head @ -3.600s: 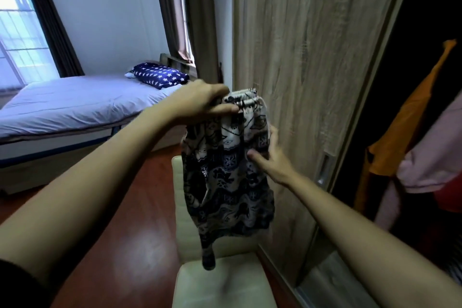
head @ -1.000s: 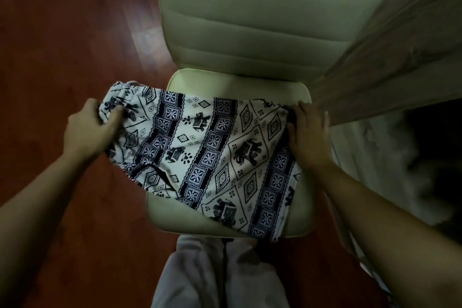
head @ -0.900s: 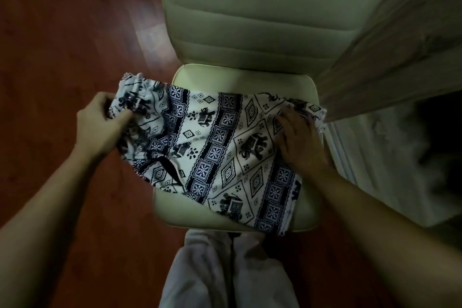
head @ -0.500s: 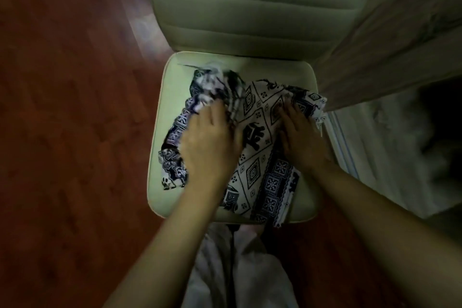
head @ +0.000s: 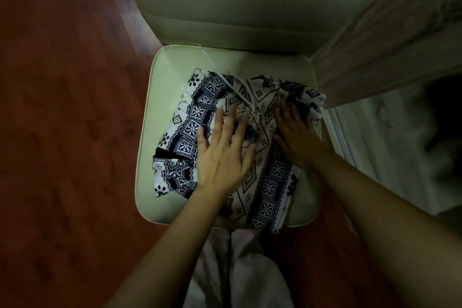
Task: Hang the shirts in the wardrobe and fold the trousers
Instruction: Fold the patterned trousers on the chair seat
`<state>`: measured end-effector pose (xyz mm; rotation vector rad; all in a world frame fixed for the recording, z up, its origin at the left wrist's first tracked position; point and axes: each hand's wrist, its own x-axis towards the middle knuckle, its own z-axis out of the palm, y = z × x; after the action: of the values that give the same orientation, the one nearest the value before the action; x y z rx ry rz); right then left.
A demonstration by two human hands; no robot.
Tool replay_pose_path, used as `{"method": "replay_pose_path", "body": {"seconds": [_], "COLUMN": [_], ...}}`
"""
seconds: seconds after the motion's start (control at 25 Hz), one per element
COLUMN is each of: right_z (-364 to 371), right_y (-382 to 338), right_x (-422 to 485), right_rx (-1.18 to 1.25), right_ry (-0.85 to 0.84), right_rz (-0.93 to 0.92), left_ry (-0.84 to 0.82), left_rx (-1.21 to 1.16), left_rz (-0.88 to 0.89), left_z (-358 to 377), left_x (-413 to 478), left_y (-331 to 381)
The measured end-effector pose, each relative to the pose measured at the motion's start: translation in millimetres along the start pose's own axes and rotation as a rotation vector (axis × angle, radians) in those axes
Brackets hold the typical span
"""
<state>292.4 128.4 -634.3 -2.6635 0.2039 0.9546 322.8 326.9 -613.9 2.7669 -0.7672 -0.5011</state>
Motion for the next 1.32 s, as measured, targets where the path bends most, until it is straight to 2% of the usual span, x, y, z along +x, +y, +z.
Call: {"method": "replay_pose_path", "body": {"seconds": [0.12, 0.24, 0.4, 0.44, 0.52, 0.6, 0.64, 0.72, 0.8, 0.84, 0.96, 1.0, 1.08, 1.16, 1.2, 1.32], "right_z": [-2, -3, -4, -4, -3, -1, 0, 4, 2, -2, -20, -24, -24, -18, -16, -17], "right_y": [1, 1, 1, 0, 2, 3, 3, 8, 9, 4, -27, -41, -65, -76, -77, -76], "right_x": [0, 2, 1, -2, -11, -21, -24, -27, -27, -26, -26, -25, -21, -19, -19, -21], "right_rx": [0.027, -0.001, -0.009, -0.018, -0.065, -0.069, -0.044, 0.046, 0.098, 0.124, 0.294, 0.314, 0.170, 0.081, 0.087, 0.084], "right_ry": [-0.031, -0.053, -0.072, -0.024, 0.133, 0.268, 0.302, 0.268, 0.193, 0.222, 0.537, 0.582, 0.460, 0.254, 0.190, 0.185], "right_rz": [0.006, 0.001, 0.007, 0.000, 0.014, 0.065, 0.084, 0.117, 0.133, 0.127, -0.007, -0.089, -0.237, -0.259, -0.231, -0.190], "left_ry": [-0.167, -0.184, -0.310, -0.307, -0.111, 0.101, 0.112, -0.035, -0.195, -0.220, -0.167, -0.150, -0.157, -0.162, -0.179, -0.130], "left_rx": [0.081, 0.047, 0.092, 0.126, 0.133, -0.019, -0.126, -0.393, -0.520, -0.548, -0.624, -0.591, -0.450, -0.433, -0.486, -0.699], "left_rz": [-0.044, -0.050, -0.030, -0.003, 0.014, -0.139, -0.257, -0.472, -0.506, -0.508, -0.576, -0.561, -0.455, -0.388, -0.387, -0.387], "left_z": [19, 27, 0, -15, -46, -69, -74, -72, -68, -65, -61, -60, -55, -56, -60, -75], "left_x": [4, 7, 12, 15, 25, 32, 33, 30, 29, 32, 41, 42, 37, 31, 29, 25], "left_y": [-3, -4, 3, 1, -15, -45, -62, -84, -87, -87, -90, -90, -92, -97, -99, -91]}}
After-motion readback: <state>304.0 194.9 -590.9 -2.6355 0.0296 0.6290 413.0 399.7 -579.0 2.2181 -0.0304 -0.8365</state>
